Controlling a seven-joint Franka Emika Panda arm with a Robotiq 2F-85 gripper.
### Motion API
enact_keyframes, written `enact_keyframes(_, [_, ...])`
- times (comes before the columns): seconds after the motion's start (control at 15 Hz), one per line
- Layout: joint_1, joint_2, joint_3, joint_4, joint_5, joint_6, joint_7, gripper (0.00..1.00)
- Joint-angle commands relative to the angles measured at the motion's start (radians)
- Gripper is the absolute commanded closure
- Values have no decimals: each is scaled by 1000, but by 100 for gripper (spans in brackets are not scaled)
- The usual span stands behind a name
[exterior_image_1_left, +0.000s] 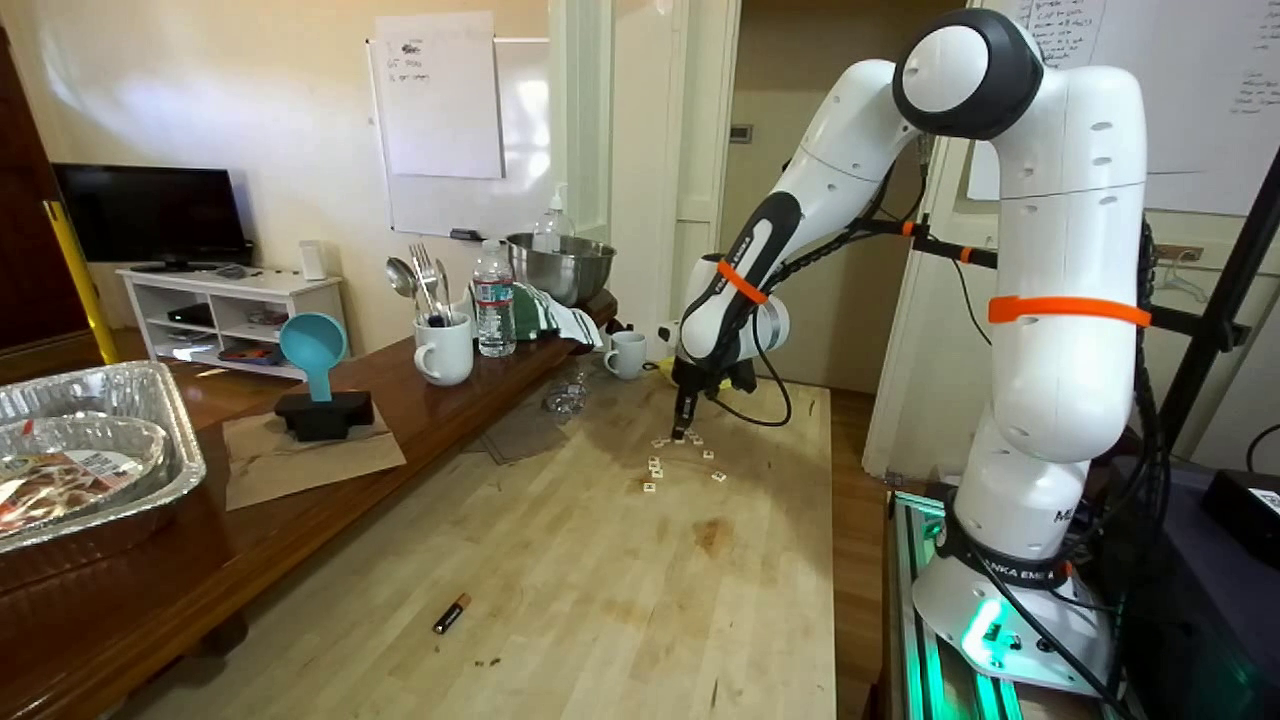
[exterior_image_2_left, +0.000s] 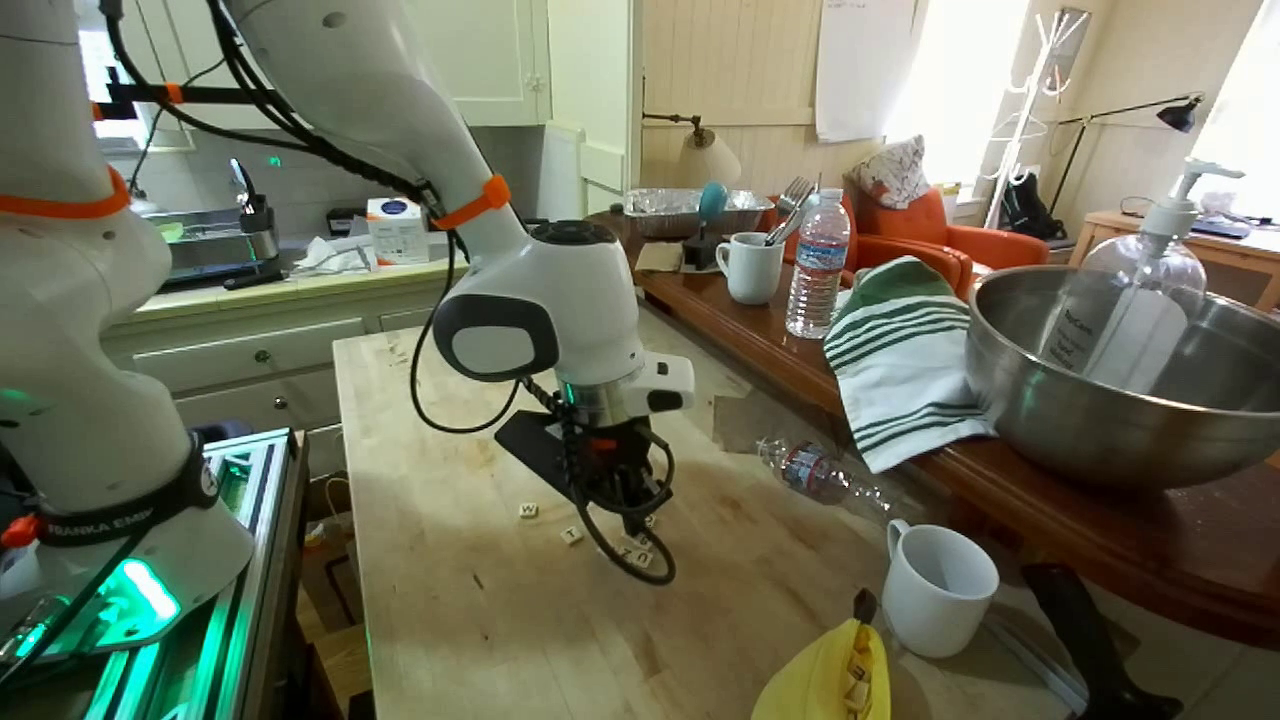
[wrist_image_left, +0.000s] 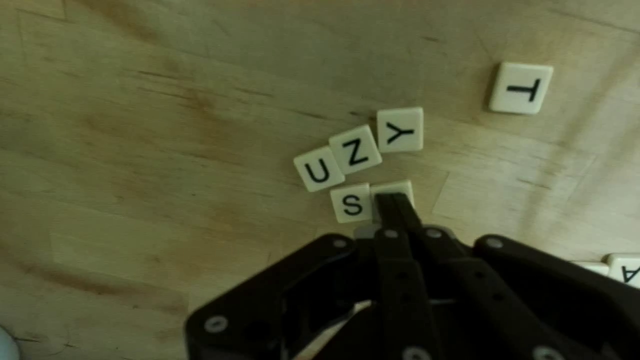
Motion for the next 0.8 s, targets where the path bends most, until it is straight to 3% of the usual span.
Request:
enact_keyframes(0.0, [1, 25, 15, -2, 5, -32, -13, 100])
enact_keyframes(0.2, [-16, 3, 56, -23, -13, -72, 2, 100])
enact_keyframes(0.73, [34, -30, 67, -82, -46, -90, 60, 100])
